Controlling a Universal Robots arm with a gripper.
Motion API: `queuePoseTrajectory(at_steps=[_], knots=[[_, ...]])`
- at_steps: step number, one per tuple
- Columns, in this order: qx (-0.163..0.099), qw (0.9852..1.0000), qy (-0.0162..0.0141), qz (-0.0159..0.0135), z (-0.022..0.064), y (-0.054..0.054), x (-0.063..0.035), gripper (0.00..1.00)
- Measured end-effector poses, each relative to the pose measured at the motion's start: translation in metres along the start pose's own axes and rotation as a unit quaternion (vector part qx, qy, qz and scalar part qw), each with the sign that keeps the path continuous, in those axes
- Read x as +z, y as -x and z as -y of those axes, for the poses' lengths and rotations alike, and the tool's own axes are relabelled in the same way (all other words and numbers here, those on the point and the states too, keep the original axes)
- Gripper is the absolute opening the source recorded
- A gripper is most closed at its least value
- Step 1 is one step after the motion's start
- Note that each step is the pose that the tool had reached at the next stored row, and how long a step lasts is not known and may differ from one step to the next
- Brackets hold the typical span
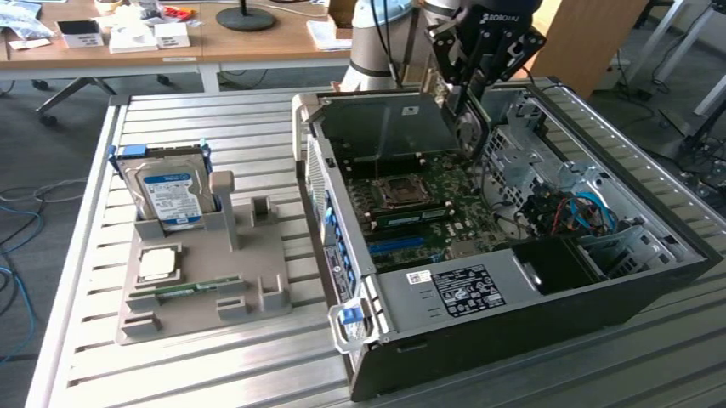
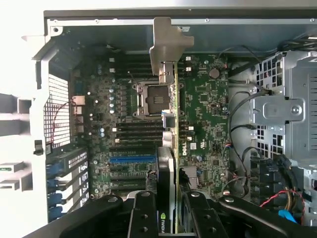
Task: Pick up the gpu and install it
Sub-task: 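Pick up the gpu and move the gpu toward the slot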
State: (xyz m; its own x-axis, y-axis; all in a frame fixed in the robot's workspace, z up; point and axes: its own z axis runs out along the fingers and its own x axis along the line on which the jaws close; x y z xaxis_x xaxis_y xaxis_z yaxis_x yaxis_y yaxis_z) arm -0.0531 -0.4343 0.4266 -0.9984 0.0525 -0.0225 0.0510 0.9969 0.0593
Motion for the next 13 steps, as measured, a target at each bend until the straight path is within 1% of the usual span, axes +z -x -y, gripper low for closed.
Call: queuePoseTrajectory(at_steps=[13], knots=[[0.000,1.0000,0.0000,0.0000,-0.0011,0.019,0.0005,0.27]])
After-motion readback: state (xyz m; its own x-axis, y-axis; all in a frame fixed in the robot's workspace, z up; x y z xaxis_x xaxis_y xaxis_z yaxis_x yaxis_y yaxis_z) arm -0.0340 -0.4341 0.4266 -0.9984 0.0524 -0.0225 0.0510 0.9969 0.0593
